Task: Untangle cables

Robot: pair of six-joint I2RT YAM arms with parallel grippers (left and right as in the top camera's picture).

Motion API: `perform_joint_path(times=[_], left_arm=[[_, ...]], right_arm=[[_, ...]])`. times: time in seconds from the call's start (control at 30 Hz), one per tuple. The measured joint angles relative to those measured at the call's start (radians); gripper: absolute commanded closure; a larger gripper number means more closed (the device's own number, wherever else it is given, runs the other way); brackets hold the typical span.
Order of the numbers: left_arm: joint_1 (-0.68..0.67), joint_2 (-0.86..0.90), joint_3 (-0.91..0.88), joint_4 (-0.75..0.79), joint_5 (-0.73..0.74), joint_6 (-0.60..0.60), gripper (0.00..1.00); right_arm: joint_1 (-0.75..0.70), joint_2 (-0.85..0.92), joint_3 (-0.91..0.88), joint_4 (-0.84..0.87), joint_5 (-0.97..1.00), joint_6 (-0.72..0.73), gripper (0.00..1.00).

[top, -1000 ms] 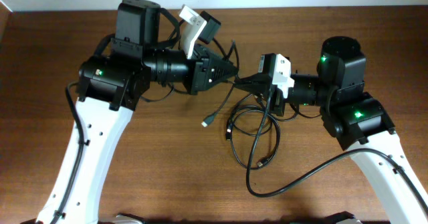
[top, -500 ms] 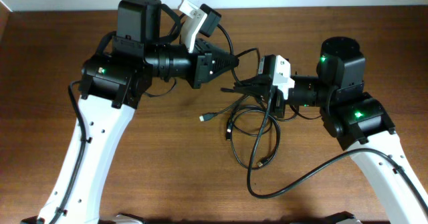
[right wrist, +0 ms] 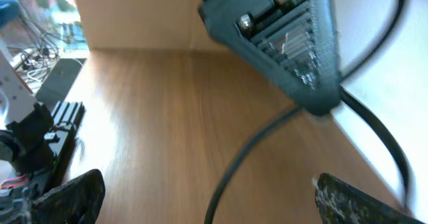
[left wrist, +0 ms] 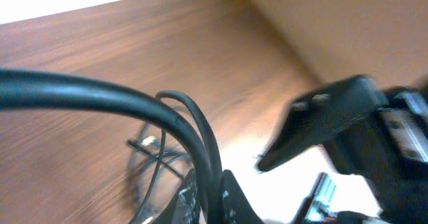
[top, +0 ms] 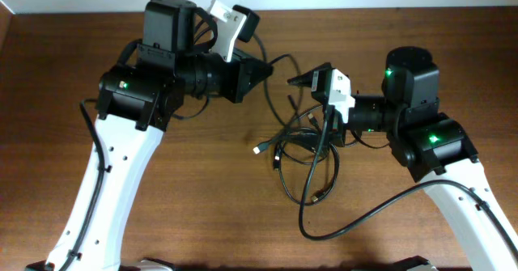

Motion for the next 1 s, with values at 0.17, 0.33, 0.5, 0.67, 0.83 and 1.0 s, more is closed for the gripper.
perform_joint_path(times=[0.17,0.33,0.5,0.67,0.83,1.0], left_arm=[[0.0,0.0,-0.001,-0.056,-0.24,0.0,1.0],[0.025,0.0,-0.001,-0.07,-0.385,0.0,1.0],[0.158,0.0,-0.001,-0.083,-0.436,-0.003,1.0],[0.304,0.0,-0.001,-0.098,-0.452,-0.004,1.0],[0.457,0.0,-0.001,-0.1,-0.458,-0.004,0.96],[0.626,0.0,-0.001,-0.098,-0.459,-0.004,1.0]], right_arm=[[0.0,0.0,0.0,-0.089,0.098,0.0,0.01],[0.0,0.0,0.0,-0.135,0.153,0.001,0.01],[0.0,0.0,0.0,-0.148,0.175,0.0,0.01],[0.0,0.0,0.0,-0.15,0.175,0.0,0.01],[0.0,0.0,0.0,-0.159,0.175,0.0,0.01],[0.0,0.0,0.0,-0.172,0.179,0.0,0.01]])
